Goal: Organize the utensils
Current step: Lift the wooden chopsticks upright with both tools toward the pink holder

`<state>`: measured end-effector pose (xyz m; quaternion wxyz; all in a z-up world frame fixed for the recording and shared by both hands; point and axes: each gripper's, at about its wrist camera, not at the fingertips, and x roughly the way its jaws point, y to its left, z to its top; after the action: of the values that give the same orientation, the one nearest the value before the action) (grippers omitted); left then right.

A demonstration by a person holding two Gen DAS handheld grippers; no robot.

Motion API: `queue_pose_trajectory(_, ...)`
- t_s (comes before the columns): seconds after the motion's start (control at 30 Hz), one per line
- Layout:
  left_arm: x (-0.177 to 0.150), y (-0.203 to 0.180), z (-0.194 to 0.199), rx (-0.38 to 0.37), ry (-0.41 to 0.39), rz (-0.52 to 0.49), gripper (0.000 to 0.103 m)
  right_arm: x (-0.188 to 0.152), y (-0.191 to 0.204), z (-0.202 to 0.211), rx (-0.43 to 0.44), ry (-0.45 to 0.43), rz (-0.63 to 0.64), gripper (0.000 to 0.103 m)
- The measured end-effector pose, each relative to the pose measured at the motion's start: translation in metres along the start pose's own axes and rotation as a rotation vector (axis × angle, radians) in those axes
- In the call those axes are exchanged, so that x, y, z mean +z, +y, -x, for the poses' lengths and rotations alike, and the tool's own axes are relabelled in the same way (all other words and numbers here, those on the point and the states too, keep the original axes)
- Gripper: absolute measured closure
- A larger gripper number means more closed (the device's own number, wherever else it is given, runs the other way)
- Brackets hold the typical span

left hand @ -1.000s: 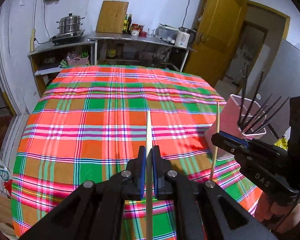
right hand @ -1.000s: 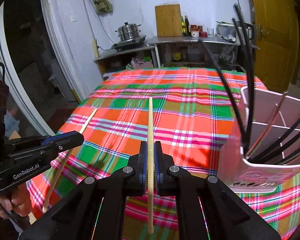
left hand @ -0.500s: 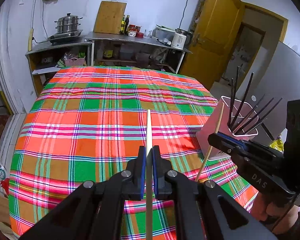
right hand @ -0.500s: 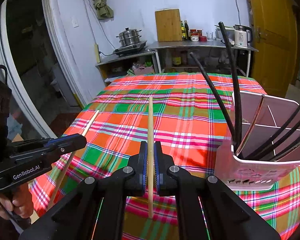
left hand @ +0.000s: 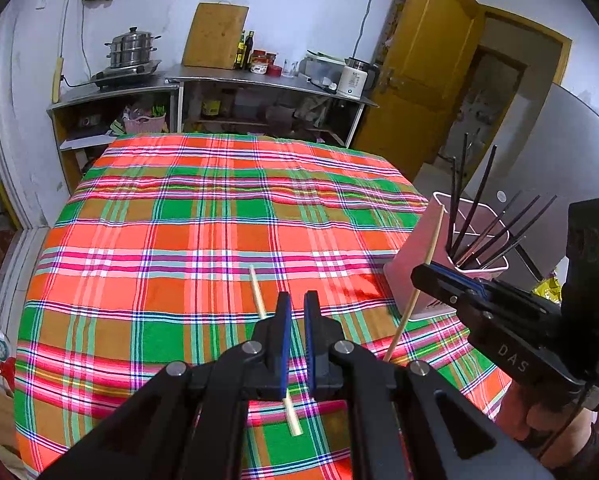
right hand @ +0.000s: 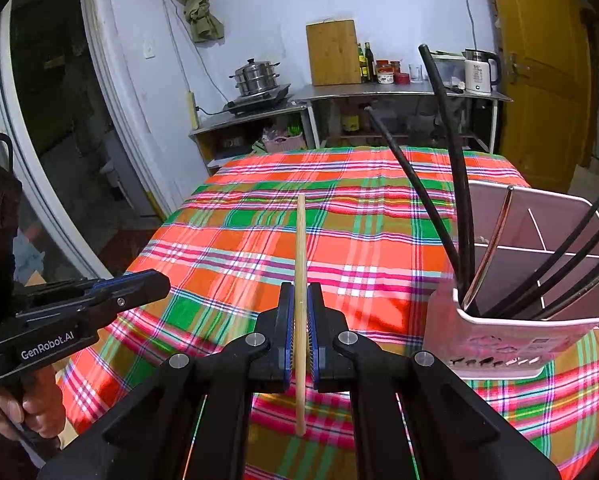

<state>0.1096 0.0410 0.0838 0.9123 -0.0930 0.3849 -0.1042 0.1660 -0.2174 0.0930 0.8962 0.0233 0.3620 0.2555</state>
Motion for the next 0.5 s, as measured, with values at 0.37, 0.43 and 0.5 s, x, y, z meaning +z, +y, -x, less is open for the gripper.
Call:
queue_pose_trajectory(0.37, -0.004, 0.018, -0.048, 0.047, 0.101, 0.037, 0.088, 0.0, -0.002, 0.005, 0.001, -0.008, 0.004, 0.097)
queue_pose_trajectory(0.43, -0.006, 0.02, -0.065, 0.045, 0.13, 0.034, 0.081, 0.0, -0.002, 0.004, 0.0, -0.005, 0.001, 0.097)
queue_pose_trajectory(0.5, -0.008, 0.021, -0.086, 0.053, 0.165, 0.031, 0.079, 0.001, -0.003, 0.003, -0.002, -0.004, 0.002, 0.097)
